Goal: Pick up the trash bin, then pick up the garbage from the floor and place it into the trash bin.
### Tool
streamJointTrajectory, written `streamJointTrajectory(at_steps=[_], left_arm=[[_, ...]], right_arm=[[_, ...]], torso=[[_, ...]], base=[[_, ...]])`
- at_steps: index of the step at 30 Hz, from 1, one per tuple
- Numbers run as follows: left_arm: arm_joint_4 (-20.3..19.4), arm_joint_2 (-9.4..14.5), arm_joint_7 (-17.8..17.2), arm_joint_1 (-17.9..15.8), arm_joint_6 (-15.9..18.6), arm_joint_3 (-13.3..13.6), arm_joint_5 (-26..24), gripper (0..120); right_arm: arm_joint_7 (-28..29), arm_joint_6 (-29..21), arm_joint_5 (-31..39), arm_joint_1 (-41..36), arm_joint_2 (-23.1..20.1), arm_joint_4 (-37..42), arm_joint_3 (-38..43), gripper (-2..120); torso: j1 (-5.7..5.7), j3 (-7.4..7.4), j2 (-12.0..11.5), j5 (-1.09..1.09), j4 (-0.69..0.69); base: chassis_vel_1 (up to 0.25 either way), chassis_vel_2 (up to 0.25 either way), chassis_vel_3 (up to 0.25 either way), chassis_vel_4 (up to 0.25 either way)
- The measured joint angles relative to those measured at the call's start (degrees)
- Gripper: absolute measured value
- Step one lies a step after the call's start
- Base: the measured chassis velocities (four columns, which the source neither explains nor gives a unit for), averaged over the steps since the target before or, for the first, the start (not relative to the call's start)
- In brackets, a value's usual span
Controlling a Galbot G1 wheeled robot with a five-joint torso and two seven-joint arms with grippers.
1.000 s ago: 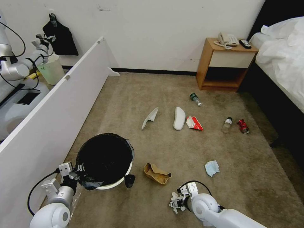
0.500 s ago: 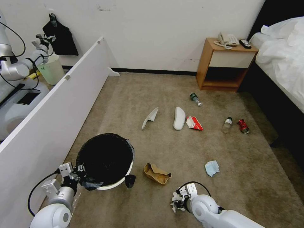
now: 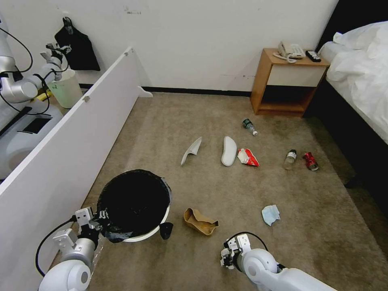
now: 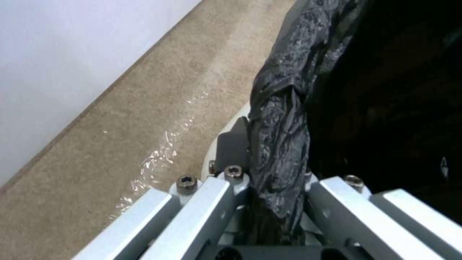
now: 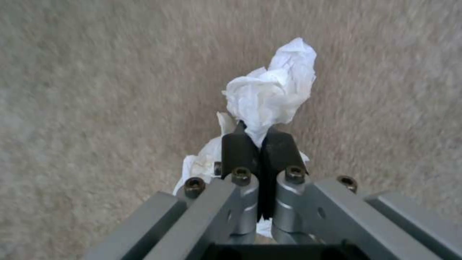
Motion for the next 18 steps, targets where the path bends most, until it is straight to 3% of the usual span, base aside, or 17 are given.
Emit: streamJointTrajectory(at_steps=[7, 15, 18], left_arm=[[-0.8, 1.0, -1.0, 0.1, 1.0, 0.6, -0.6, 2], [-1.8, 5.5, -2.4, 0.5, 3.3, 1.4, -3.5, 2], [-2.3, 9.5, -3.2, 0.4, 5.5, 1.8, -6.8, 2]], right_arm=[[0.3, 0.0, 0.2, -1.0, -1.6, 3.0, 2.6, 0], [0.4, 0.6, -1.6, -3.2, -5.1, 9.3, 9.2, 0], [0.3, 1.0, -2.7, -5.1, -7.8, 13.6, 14.6, 0]], torso=[[0.0, 0.0, 0.0, 0.0, 0.0], [0.0, 0.0, 0.0, 0.0, -0.02], [0.0, 0.0, 0.0, 0.0, 0.0]], base=[[0.0, 0.0, 0.0, 0.0], [0.0, 0.0, 0.0, 0.0], [0.0, 0.0, 0.0, 0.0]])
